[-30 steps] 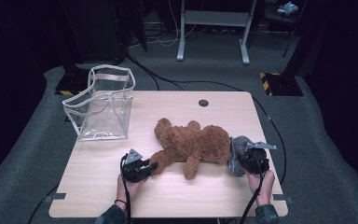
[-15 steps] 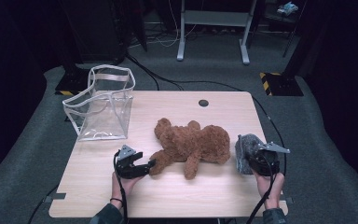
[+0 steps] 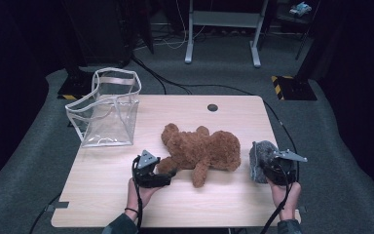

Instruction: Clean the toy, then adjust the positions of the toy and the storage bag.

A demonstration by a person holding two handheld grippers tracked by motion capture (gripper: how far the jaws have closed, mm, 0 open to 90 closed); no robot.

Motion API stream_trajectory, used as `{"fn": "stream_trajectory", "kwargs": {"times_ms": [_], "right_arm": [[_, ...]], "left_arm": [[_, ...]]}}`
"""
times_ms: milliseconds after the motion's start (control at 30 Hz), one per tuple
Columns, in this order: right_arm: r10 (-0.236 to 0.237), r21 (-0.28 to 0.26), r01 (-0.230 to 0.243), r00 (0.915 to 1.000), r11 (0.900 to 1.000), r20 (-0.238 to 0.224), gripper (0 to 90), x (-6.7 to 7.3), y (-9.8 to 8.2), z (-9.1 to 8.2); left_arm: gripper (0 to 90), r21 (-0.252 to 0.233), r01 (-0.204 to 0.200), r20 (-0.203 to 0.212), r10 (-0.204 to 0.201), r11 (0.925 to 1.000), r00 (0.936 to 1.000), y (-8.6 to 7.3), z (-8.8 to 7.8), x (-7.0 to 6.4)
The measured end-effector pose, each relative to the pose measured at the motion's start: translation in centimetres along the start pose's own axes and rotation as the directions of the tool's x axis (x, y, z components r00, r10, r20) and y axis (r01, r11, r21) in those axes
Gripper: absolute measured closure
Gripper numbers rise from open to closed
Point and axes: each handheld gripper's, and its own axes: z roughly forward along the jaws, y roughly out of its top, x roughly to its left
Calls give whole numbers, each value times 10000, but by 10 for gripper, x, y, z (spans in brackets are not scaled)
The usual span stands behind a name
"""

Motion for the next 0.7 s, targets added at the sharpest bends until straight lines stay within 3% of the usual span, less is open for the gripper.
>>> {"fn": "stream_trajectory", "kwargs": {"times_ms": [300, 500, 700], "right_arm": [[0, 18, 0, 10000, 10000, -8, 793, -2, -2, -1], [46, -13, -46, 10000, 10000, 12, 793, -2, -4, 0], [75, 63, -75, 10000, 10000, -6, 793, -2, -6, 3]], "left_arm": [[184, 115, -612, 293, 608, 9981, 9977, 0, 20, -35], [201, 436, -974, 301, 961, 9943, 9949, -9, 38, -52], [245, 750, -1090, 221, 1076, 9912, 9939, -15, 54, -63]]}}
